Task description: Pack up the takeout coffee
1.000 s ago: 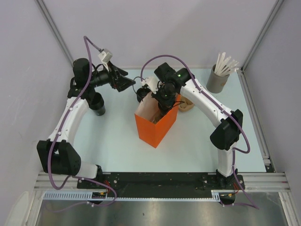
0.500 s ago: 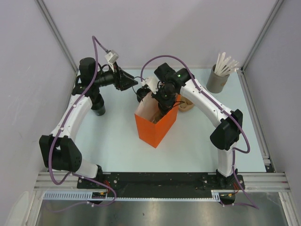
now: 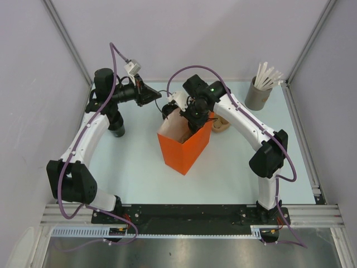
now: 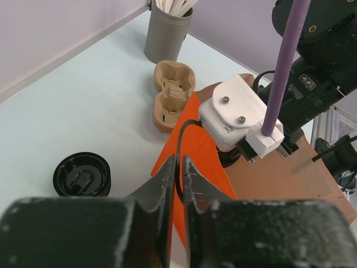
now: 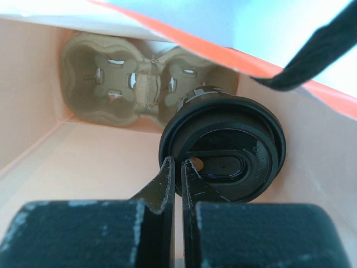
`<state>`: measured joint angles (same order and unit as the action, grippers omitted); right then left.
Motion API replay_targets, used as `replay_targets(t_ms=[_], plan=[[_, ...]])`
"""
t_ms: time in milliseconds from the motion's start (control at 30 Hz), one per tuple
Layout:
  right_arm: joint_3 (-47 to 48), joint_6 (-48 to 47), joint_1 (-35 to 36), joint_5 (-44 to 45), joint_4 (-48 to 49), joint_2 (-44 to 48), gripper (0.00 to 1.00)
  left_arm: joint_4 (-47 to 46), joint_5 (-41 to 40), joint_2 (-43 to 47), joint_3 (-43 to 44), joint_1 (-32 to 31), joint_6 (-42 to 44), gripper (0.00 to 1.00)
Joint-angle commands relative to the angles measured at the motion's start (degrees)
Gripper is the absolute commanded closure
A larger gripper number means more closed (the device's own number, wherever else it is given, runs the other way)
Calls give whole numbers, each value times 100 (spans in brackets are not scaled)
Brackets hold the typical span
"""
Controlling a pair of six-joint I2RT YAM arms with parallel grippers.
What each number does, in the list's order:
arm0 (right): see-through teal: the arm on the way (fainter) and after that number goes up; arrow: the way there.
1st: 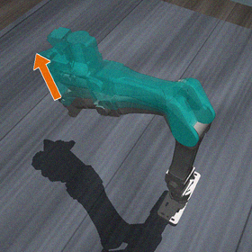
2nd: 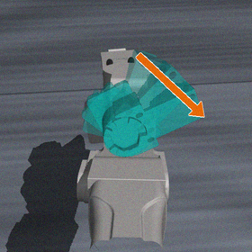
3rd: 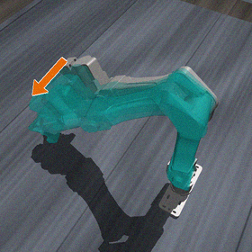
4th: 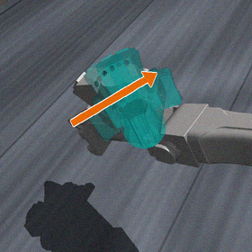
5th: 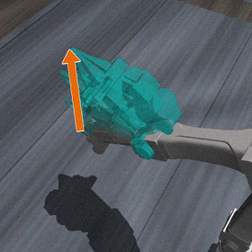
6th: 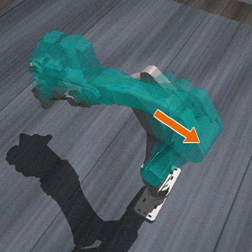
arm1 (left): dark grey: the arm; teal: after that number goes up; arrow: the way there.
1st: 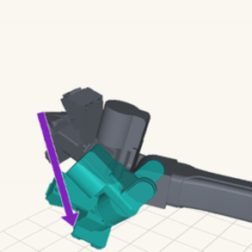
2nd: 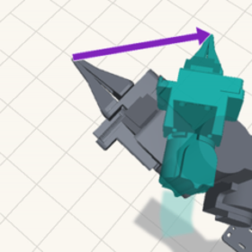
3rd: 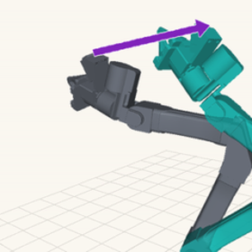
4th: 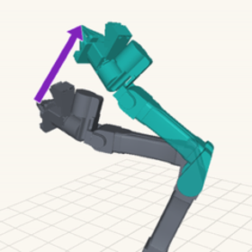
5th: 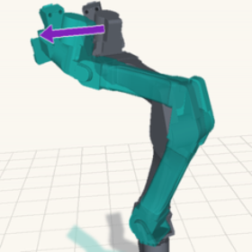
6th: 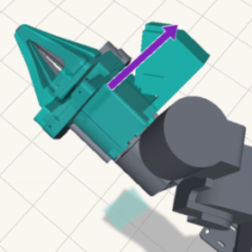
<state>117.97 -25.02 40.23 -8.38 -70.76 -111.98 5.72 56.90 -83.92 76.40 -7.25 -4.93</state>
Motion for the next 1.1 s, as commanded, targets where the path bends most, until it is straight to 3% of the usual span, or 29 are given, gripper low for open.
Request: replay_targets(t_ms=[0,300,1067], plan=[[-46,49,20,82,185,203,100,-106,-65,-19,182,-31,71,89],[-292,-65,38,38,458,379,100,-176,-268,-37,138,-40,18,100],[-908,-144,99,-120,1047,634,100,-167,-391,-63,156,-84,18,100]])
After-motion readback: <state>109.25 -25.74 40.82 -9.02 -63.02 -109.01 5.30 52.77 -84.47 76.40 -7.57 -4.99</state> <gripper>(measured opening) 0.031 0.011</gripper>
